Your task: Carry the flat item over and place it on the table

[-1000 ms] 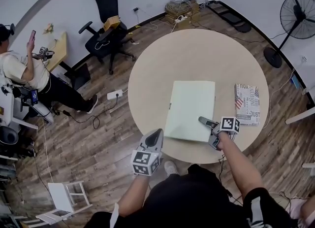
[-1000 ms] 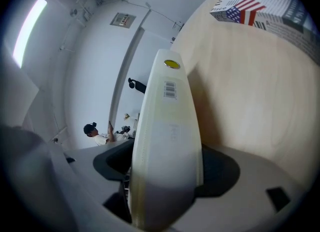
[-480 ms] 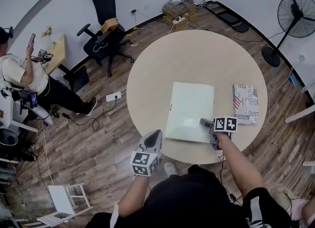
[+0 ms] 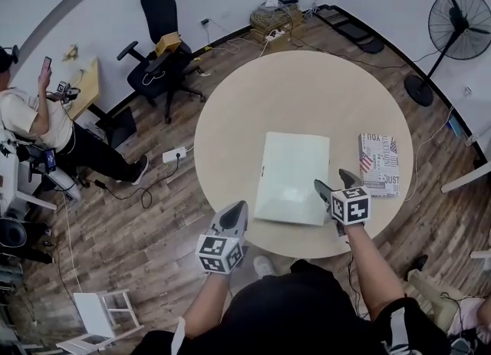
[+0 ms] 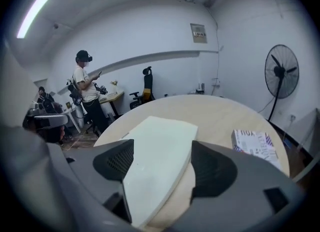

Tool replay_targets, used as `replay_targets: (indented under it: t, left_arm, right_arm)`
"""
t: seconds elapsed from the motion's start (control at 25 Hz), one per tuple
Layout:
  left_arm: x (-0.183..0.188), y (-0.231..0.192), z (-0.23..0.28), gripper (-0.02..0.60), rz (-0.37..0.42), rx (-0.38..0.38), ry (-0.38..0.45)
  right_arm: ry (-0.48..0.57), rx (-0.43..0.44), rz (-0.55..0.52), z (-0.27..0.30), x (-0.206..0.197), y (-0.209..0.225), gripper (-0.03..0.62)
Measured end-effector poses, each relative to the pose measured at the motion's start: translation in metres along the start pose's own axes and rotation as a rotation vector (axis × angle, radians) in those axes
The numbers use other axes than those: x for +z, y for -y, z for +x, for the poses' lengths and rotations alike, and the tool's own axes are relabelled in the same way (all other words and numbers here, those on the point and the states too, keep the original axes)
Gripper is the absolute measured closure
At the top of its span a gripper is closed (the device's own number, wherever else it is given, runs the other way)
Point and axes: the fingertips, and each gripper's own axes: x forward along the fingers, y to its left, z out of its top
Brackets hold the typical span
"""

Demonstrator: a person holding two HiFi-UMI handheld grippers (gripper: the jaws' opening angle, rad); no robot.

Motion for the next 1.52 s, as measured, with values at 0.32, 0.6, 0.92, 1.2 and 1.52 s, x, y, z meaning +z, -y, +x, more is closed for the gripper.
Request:
replay_targets:
  t: [0.32,0.6,0.92,1.2,1.52]
  left_arm:
    - [0.023,-0.004,0.002,0.575,-0.011,0.013,0.04]
    - [0.029,-0.012,-0.001,0.575,0.007,0.031,0.053]
    - [0.035,-0.01,-0.004,0.575,0.023,0.041,0.071]
    - [0.044,0.001,-0.001,0.575,0.091,0.015,0.081]
    - [0.04,0.0,0.001,0.575,0.084,0.027,0.07]
  right_arm:
    - [0.225,-0.068,-0.117,-0.048,0.061,-0.015,0.396]
    - [0.34,-0.092,-0.185,-0.08,0.093,-0.032,0.509]
    - [0.396,-0.082,-0.177,-0.102,0.111,-0.047,0.595]
    - [0.421,-0.044,-0.16,-0.11,0.119,-0.052,0.597]
    - [0.415,-0.006,-0.161,-0.108,0.119,-0.058,0.597]
